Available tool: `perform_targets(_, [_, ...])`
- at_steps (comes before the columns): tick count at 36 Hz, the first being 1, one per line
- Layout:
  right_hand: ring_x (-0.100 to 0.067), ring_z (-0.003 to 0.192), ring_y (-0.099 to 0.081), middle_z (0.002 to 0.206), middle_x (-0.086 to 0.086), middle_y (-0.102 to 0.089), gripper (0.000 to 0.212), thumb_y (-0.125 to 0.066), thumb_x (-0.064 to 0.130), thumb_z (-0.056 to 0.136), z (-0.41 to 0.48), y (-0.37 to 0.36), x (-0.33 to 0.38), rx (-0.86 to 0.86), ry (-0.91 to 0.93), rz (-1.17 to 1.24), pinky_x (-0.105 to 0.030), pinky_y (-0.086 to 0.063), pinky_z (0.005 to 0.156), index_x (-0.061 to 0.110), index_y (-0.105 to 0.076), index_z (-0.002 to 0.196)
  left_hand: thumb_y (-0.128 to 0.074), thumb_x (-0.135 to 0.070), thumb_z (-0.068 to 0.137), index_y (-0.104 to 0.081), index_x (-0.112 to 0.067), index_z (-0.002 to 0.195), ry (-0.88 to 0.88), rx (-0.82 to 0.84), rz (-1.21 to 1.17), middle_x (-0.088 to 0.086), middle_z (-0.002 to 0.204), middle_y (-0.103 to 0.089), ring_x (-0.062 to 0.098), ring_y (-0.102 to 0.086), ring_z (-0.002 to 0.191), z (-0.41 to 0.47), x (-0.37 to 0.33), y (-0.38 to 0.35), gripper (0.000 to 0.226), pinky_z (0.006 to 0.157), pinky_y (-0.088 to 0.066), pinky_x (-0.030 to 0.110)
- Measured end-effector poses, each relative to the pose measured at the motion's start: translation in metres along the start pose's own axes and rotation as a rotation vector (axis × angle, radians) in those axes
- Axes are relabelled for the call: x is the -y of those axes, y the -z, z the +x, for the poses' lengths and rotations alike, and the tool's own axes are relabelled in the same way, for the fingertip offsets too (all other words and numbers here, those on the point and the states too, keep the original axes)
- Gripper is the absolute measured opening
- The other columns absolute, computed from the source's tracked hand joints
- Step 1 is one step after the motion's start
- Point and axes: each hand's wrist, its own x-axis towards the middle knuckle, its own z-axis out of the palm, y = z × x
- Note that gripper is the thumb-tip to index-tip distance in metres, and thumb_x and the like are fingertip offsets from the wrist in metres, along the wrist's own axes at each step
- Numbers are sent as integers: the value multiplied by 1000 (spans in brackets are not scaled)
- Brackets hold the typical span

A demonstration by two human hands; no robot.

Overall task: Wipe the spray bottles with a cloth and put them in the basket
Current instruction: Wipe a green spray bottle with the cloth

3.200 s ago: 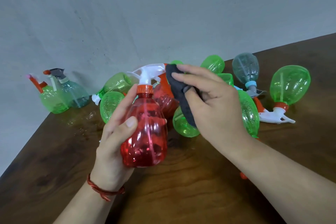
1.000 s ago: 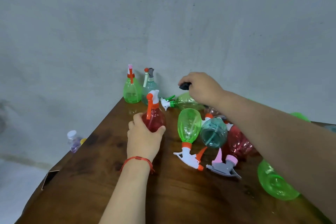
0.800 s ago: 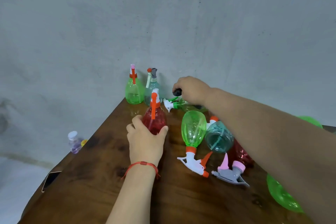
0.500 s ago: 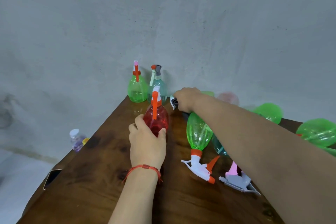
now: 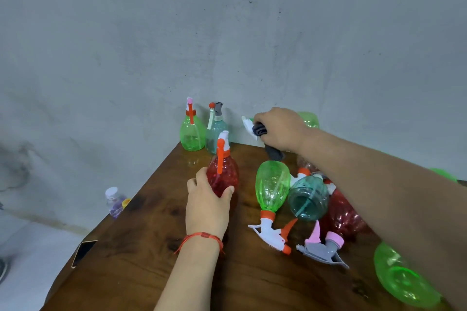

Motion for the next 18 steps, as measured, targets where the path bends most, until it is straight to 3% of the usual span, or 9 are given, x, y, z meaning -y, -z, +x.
perform_targets(6, [-29, 99, -64, 95, -1, -72, 31, -68, 22, 81, -48, 41, -16, -67, -20, 48, -37, -51, 74, 27, -71, 112, -84, -37, 90, -52, -22, 141, -11, 62, 35, 5, 130, -54, 30, -64, 117, 6, -21, -14, 62, 97, -50, 38])
perform_targets(13, [-28, 98, -66, 100, 2, -75, 34, -70, 26, 81, -91, 55, -24, -51, -55, 97, -40, -56, 78, 32, -71, 115, -86, -41, 86, -57, -17, 130, -28, 125, 121, 10, 128, -60, 35, -67, 116, 47, -55, -44, 59, 103, -54, 44])
perform_targets(18, [-27, 97, -67, 101, 0, -75, 37, -72, 27, 80, -112, 53, -23, -51, -63, 135, -39, -56, 78, 32, -71, 117, -84, -38, 90, -51, -8, 136, -51, 147, 206, 17, 132, -68, 39, -67, 123, 79, -71, -57, 63, 101, -54, 44])
